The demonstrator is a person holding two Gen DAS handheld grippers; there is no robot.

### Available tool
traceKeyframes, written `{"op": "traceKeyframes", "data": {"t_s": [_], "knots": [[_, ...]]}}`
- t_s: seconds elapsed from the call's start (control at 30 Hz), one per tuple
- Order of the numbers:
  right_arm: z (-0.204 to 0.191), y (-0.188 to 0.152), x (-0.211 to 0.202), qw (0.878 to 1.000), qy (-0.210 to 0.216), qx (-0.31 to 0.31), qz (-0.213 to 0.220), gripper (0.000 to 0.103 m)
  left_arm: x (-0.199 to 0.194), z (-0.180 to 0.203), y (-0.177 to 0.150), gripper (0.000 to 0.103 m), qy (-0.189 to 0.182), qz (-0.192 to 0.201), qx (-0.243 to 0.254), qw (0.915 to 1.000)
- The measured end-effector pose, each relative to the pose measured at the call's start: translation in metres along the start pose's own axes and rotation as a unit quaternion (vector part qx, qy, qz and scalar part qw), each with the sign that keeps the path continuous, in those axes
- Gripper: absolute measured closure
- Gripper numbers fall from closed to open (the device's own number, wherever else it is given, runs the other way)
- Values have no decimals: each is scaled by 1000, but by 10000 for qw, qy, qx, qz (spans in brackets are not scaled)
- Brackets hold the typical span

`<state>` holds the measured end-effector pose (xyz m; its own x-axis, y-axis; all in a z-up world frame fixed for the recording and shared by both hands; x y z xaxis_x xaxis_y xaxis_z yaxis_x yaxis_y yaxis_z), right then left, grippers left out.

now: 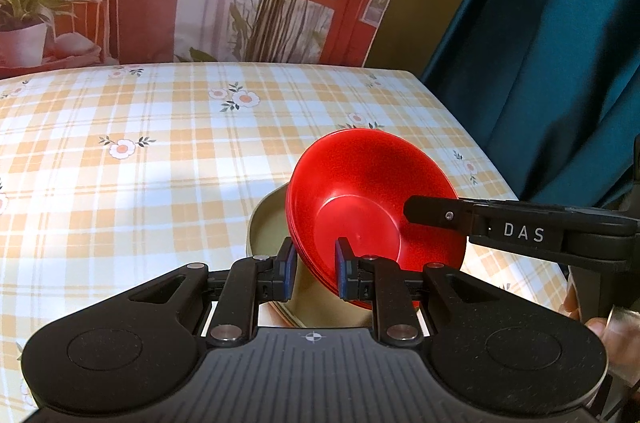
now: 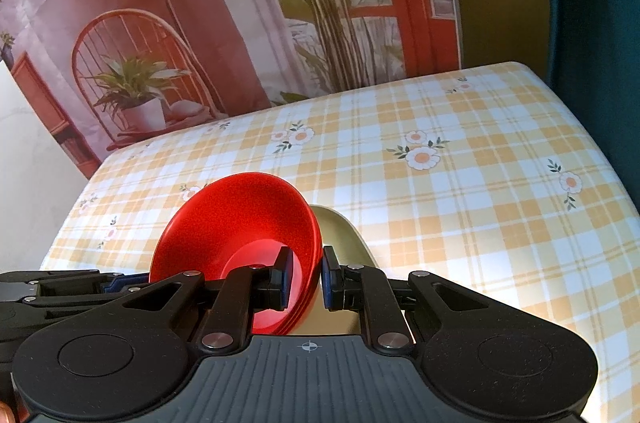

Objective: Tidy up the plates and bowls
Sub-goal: 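Lower the bowl stack onto the green plate stack with both grippers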

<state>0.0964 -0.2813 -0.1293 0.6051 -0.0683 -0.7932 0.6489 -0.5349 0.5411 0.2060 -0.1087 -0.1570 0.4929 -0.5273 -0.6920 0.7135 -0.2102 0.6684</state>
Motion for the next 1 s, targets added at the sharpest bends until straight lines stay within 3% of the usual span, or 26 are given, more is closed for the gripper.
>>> {"op": "traceKeyframes", "data": {"t_s": [1.0], "knots": [[8, -6, 18, 9998, -74, 23, -196, 89, 17, -6, -3, 82, -17, -213, -11, 9998]]}}
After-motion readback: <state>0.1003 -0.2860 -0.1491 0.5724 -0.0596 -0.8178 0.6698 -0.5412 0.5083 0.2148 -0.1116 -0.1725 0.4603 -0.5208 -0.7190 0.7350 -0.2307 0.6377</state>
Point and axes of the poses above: each gripper's, at about its wrist camera, not at the fingertips, and x roughly the way its jaws point, z to its right, y to its top, the point moved 2 cm from there along x, roughly the way its jaws point, and after that the axes turned 1 degree about -y, right-handed, at the moved point
